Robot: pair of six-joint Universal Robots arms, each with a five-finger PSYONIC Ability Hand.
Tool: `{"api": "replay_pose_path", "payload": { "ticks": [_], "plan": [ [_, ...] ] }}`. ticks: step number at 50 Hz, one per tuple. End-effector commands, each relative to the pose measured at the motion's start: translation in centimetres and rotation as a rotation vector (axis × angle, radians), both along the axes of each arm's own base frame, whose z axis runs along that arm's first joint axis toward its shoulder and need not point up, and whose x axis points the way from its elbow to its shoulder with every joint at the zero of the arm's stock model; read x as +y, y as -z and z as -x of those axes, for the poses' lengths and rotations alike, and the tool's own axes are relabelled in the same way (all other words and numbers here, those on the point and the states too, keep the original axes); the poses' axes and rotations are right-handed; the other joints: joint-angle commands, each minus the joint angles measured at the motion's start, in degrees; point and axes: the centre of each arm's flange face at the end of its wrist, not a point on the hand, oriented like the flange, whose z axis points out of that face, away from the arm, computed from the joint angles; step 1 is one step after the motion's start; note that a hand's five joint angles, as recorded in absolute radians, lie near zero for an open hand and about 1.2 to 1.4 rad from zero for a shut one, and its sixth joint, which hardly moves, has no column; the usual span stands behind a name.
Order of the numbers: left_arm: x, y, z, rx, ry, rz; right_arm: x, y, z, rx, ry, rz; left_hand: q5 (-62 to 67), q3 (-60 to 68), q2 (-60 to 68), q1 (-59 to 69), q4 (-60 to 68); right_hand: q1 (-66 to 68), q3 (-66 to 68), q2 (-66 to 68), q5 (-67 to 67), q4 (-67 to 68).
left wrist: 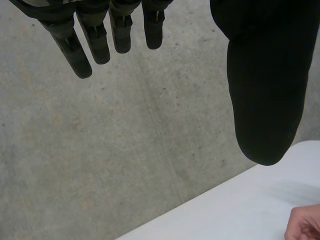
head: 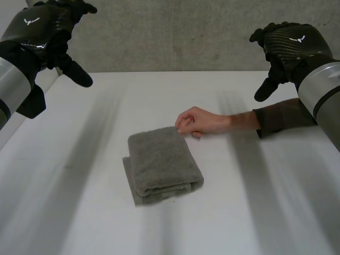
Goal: Fold the towel.
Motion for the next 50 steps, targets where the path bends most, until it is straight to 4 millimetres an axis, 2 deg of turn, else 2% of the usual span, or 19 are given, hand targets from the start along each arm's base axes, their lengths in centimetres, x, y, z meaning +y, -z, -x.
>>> {"api": "replay_pose_path", "payload": {
  "ticks": [1,50],
  "plan": [
    [-0.05,-0.19,0.05,-0.024,0.002,0.019,-0.2,-0.17,0.19,-0.002,0.003,0.004,-0.52,-0.03,-0.02,-0.17,-0.06,-1.06,-1.96,-2.96,-3.13,-3.0],
    [0.81,0.76,0.9,-0.029,0.035,-0.012,-0.13,-0.11,0.12,0.0,-0.003,0.002,-0.69,-0.2,-0.19,-0.33,-0.23,-1.06,-1.96,-2.96,-3.13,-3.0]
  ]
}}
